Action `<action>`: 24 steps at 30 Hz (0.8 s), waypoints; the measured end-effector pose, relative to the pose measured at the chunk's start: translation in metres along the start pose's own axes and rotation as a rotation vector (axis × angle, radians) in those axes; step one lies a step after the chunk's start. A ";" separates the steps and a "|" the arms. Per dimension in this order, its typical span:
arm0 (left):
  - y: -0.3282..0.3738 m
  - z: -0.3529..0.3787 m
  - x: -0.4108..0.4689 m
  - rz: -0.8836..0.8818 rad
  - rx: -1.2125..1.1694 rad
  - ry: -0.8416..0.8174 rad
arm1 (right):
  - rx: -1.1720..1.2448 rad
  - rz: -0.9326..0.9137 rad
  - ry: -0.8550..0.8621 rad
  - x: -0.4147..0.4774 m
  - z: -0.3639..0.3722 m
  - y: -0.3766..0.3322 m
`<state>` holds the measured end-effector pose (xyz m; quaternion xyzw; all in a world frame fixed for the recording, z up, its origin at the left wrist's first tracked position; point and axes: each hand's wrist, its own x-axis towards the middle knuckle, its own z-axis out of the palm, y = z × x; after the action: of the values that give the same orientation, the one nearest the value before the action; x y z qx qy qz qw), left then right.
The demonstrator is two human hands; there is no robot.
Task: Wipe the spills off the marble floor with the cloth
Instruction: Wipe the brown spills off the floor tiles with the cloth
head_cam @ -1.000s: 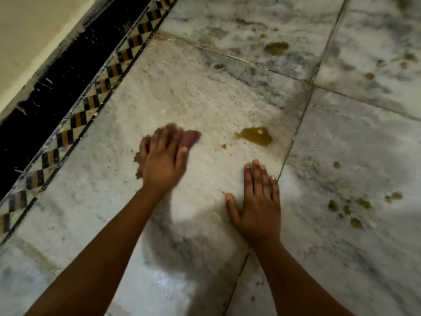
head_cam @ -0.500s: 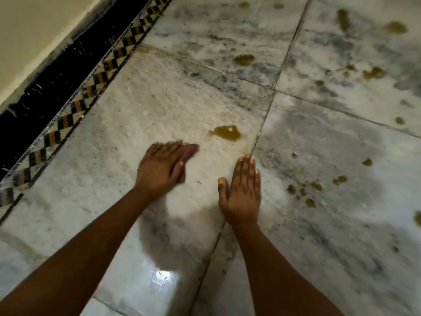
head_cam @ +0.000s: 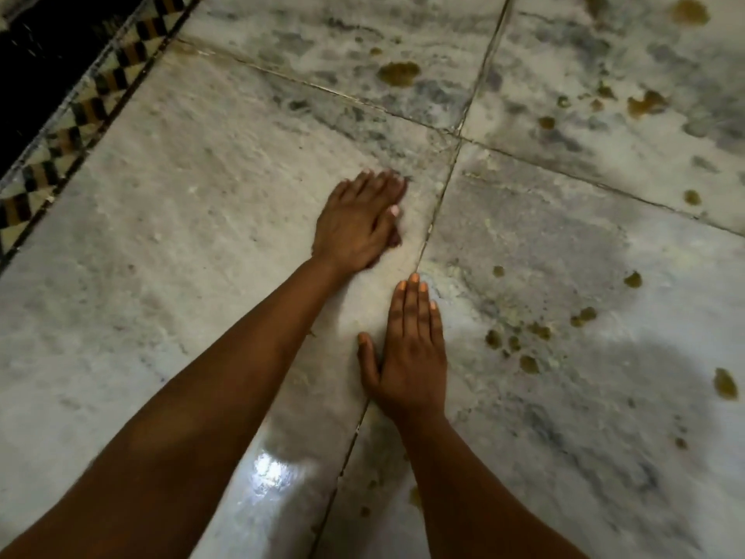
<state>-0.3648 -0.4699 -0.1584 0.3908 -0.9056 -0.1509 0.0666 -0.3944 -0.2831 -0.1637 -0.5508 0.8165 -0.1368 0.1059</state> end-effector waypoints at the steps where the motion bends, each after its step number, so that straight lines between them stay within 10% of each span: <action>1: -0.004 -0.001 -0.012 0.104 0.043 -0.034 | 0.001 0.009 0.004 0.000 -0.001 0.000; 4: -0.037 -0.011 -0.030 0.224 0.185 -0.079 | 0.002 0.010 0.007 0.000 -0.002 -0.002; 10: -0.030 -0.013 0.036 -0.104 0.177 -0.018 | 0.007 0.017 -0.019 0.001 -0.001 0.000; 17: -0.019 -0.008 -0.045 0.353 0.219 -0.172 | 0.022 0.025 -0.033 0.000 -0.002 -0.001; 24: -0.031 -0.016 0.019 -0.020 0.176 -0.047 | 0.046 0.041 -0.039 0.000 -0.002 -0.001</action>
<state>-0.3524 -0.5077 -0.1535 0.4005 -0.9127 -0.0804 0.0091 -0.3942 -0.2836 -0.1612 -0.5339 0.8220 -0.1425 0.1373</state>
